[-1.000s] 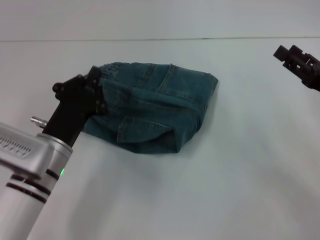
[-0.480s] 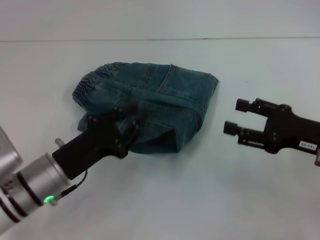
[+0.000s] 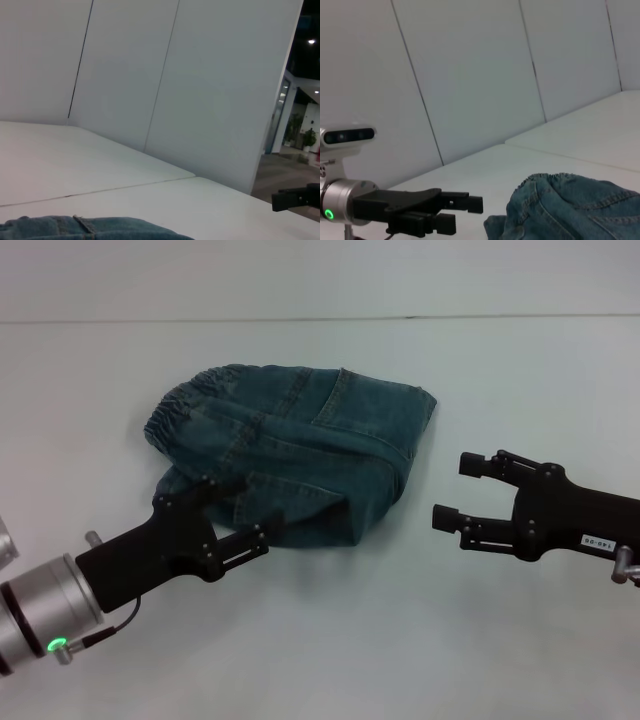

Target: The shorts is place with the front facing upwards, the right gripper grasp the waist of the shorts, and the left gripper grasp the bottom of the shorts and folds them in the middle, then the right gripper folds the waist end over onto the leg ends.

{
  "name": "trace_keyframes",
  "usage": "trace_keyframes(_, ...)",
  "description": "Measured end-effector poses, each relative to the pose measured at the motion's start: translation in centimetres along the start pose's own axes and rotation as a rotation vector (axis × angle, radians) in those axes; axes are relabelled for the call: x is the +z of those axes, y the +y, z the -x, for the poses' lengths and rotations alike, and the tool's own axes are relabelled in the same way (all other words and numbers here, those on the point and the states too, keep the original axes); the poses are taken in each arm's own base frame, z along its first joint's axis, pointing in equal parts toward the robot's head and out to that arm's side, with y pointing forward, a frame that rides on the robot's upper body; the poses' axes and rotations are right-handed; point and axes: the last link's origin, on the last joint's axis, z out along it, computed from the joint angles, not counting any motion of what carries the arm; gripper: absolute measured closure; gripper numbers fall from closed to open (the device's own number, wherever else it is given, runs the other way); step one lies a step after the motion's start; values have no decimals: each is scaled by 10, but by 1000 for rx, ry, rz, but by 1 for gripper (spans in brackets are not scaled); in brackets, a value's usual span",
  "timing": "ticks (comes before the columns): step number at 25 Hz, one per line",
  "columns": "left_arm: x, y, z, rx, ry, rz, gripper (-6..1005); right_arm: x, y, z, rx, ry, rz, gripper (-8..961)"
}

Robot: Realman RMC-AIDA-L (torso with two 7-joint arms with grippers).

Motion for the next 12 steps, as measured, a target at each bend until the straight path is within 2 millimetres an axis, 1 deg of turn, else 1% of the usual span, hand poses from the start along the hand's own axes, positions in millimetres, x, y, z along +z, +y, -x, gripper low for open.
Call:
trace_keyframes(6, -2, -2, -1, 2, -7, -4, 178, 2, 0, -1, 0, 9, 0, 9)
trace_keyframes(12, -3, -3, -1, 5, -12, -5, 178, 4, -1, -1, 12, 15, -3, 9)
